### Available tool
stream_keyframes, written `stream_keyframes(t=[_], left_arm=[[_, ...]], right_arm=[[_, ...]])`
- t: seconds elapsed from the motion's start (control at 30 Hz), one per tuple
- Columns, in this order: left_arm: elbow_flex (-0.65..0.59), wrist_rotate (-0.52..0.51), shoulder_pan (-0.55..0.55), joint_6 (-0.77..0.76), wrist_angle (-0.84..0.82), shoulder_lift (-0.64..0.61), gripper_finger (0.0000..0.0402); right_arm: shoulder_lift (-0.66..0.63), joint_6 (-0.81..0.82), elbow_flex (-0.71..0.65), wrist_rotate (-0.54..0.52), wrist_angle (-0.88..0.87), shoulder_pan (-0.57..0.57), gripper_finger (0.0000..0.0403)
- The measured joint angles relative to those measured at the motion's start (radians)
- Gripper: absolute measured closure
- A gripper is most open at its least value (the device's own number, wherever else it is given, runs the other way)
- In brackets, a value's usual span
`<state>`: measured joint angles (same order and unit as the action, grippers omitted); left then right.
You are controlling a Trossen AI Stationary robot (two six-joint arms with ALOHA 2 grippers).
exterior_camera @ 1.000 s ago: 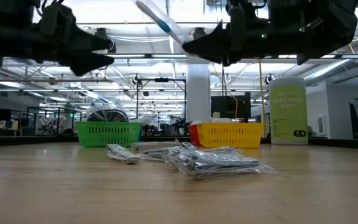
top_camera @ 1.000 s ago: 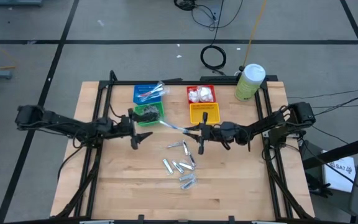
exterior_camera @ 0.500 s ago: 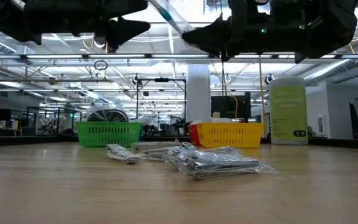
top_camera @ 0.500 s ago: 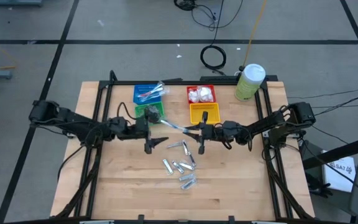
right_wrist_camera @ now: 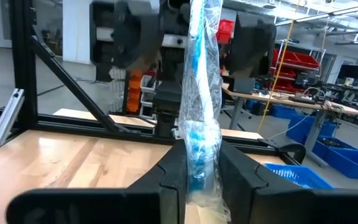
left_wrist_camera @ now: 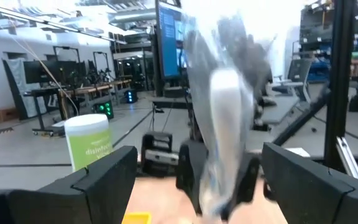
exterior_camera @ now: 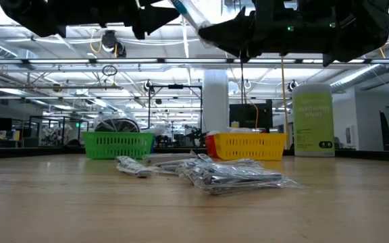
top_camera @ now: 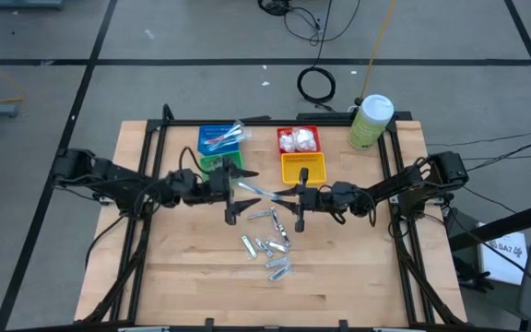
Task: Pick & Place Travel size toiletries
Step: Put the blue toothbrush into the blue bin
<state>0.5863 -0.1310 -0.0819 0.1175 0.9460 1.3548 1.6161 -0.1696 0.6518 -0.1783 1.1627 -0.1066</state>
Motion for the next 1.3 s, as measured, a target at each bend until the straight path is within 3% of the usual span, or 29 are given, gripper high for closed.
stream_keyframes(t=[0.4, 0.53, 0.9, 1.0, 1.1, 1.3], left_arm=[[0.025, 0.001, 0.004, 0.006, -0.019, 0.000, 0.0082], [0.025, 0.001, 0.004, 0.009, -0.026, 0.000, 0.0141], [0.025, 0.008, 0.004, 0.014, -0.051, 0.000, 0.0366], [0.025, 0.012, 0.003, 0.013, -0.056, 0.000, 0.0391], [0.025, 0.007, 0.003, 0.015, -0.062, 0.000, 0.0386], [0.025, 0.000, 0.015, 0.035, -0.077, -0.002, 0.0392]], right_arm=[[0.000, 0.000, 0.000, 0.000, 0.000, 0.000, 0.0350], [0.000, 0.000, 0.000, 0.000, -0.001, 0.000, 0.0350], [0.000, 0.000, 0.000, -0.005, -0.002, 0.001, 0.0350], [0.000, 0.008, 0.000, -0.005, -0.005, 0.001, 0.0348], [-0.001, 0.070, 0.001, -0.012, -0.023, 0.001, 0.0314], [-0.082, 0.154, 0.001, -0.007, -0.195, 0.001, 0.0208]])
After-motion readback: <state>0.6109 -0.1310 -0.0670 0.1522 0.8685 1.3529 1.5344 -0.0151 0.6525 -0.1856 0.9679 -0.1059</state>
